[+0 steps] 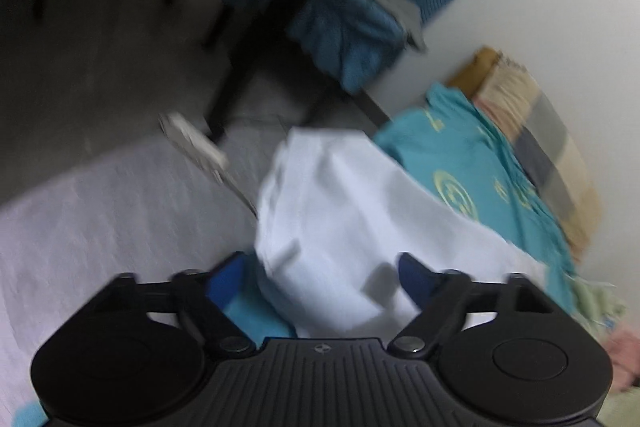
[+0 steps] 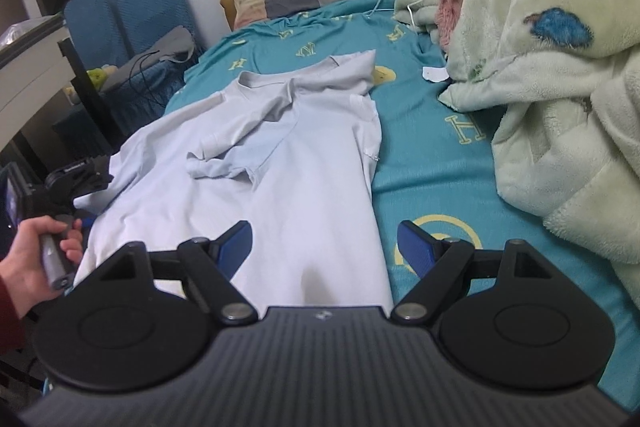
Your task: Fold clothes
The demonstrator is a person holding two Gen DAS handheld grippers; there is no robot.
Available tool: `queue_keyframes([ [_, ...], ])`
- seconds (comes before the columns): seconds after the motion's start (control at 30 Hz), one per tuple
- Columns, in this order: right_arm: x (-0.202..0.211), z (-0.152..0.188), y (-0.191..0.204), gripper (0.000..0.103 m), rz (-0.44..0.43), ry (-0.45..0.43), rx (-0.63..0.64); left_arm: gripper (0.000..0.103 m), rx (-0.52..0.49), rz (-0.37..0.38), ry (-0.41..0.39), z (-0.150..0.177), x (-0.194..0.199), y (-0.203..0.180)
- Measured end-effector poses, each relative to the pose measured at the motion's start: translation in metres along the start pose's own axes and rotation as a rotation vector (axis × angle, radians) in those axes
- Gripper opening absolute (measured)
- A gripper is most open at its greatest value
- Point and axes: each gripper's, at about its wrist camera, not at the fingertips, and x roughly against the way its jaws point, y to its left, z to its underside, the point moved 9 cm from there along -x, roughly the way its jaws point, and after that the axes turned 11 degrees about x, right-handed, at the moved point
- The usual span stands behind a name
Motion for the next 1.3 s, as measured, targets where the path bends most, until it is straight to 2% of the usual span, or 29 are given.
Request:
queue_keyframes([
  [0.07,-0.001,-0.001,0.0,0.081,-0.009,0.0,-0.013,0.029,-0.086,-0.006,-0.03,-0.003,0.008,-0.018],
  [0.1,-0.001,-0.002,0.0,0.081,-0.015,-0.001,-0.02,0.022,-0.129,-0.008,-0.045,-0.004,0.011,-0.027],
  [0.13,-0.001,-0.002,0.0,0.081,-0.02,-0.002,-0.027,0.009,-0.172,-0.011,-0.061,-0.005,0.015,-0.036],
  [0.23,0.004,-0.005,-0.002,0.081,-0.031,-0.012,-0.05,0.005,-0.302,-0.02,-0.106,-0.01,0.027,-0.064],
  [0.33,0.009,-0.007,-0.005,0.081,-0.038,-0.025,-0.072,0.005,-0.431,-0.028,-0.152,-0.014,0.039,-0.093],
  [0.47,0.017,-0.008,-0.013,0.081,-0.036,-0.038,-0.102,0.004,-0.673,0.036,-0.199,0.01,0.069,-0.165],
  [0.63,0.024,-0.007,-0.026,0.081,-0.028,-0.049,-0.146,0.004,-0.917,0.171,-0.176,0.084,0.096,-0.252],
  [0.77,0.024,-0.005,-0.04,0.081,-0.007,-0.05,-0.201,0.004,-1.018,0.269,-0.109,0.165,0.095,-0.291],
  [0.9,0.023,-0.003,-0.052,0.081,0.01,-0.051,-0.247,0.005,-1.063,0.303,-0.028,0.238,0.071,-0.296],
  [1.0,0.023,-0.004,-0.054,0.081,-0.004,-0.063,-0.26,0.006,-1.037,0.275,0.03,0.27,0.048,-0.283],
  [1.03,0.022,-0.004,-0.054,0.081,-0.009,-0.067,-0.264,0.011,-1.021,0.276,0.053,0.276,0.044,-0.278],
  [1.1,0.022,-0.004,-0.055,0.081,-0.018,-0.076,-0.272,0.022,-0.987,0.291,0.088,0.281,0.045,-0.264],
  [1.17,0.021,-0.005,-0.056,0.081,-0.028,-0.084,-0.28,0.04,-0.964,0.284,0.094,0.273,0.061,-0.25],
  [1.3,0.022,-0.008,-0.055,0.081,-0.063,-0.111,-0.292,0.048,-0.919,0.261,0.095,0.255,0.104,-0.22],
])
